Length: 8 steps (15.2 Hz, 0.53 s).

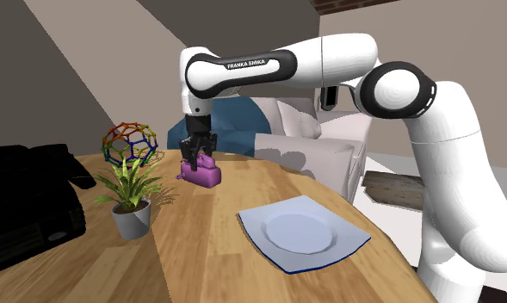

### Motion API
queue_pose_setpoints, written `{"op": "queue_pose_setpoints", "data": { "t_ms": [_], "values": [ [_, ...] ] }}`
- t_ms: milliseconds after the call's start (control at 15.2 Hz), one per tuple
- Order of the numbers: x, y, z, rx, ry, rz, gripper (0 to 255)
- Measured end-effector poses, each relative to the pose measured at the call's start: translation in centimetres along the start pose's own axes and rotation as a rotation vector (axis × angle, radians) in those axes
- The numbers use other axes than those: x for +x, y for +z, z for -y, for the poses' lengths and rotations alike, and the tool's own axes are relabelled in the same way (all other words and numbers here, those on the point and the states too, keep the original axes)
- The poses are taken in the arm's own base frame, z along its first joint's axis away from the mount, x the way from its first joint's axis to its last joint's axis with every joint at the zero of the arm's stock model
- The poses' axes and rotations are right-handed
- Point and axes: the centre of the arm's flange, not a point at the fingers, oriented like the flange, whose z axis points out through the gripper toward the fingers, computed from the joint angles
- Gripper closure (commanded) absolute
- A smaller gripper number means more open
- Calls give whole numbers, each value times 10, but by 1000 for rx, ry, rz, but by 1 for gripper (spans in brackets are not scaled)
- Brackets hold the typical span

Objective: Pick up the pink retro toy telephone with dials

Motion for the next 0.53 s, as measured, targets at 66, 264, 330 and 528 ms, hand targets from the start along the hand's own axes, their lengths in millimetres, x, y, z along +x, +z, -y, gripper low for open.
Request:
{"op": "queue_pose_setpoints", "data": {
  "t_ms": [66, 264, 330, 528],
  "values": [
    [0, 0, 0, 0, 0, 0, 255],
    [0, 0, 0, 0, 0, -1, 255],
    [0, 0, 0, 0, 0, -1, 255],
    [0, -2, 0, 0, 0, 0, 255]
  ]
}}
